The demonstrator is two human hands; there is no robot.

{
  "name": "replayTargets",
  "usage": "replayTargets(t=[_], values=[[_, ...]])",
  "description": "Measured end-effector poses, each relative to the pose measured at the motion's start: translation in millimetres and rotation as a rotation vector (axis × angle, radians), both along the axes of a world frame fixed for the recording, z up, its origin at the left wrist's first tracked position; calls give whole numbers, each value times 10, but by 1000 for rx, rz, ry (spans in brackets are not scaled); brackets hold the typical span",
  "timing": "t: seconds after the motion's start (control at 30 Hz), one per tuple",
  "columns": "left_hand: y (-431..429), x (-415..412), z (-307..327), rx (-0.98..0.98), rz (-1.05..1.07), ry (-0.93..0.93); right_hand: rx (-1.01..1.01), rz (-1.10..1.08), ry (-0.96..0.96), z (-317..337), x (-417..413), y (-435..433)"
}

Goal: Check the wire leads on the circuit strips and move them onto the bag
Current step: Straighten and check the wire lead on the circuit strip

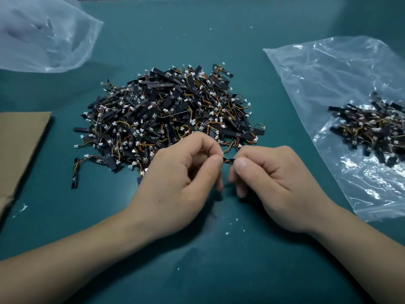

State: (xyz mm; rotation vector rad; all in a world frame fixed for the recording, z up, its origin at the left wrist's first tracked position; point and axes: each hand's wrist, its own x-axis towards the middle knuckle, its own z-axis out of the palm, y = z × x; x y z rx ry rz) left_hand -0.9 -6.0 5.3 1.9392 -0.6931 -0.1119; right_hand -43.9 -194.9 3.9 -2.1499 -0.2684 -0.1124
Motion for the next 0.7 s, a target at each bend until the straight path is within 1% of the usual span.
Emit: replayTargets(t=[0.13,0.17,0.37,0.53,0.7], values=[[9,1,21,-28,-18,112,182,-52,16,20,16,0],[28,-5,25,-34,-37,118,202,-46,16,29,16,0],[59,26,13,-23,-99,75,65,37,21,28,-11,28],[91,15,-9,-32,-77,29,57,43,23,28,-32,37],[89,-4,21,-65,-108,82,118,30,1,23,-47,14]])
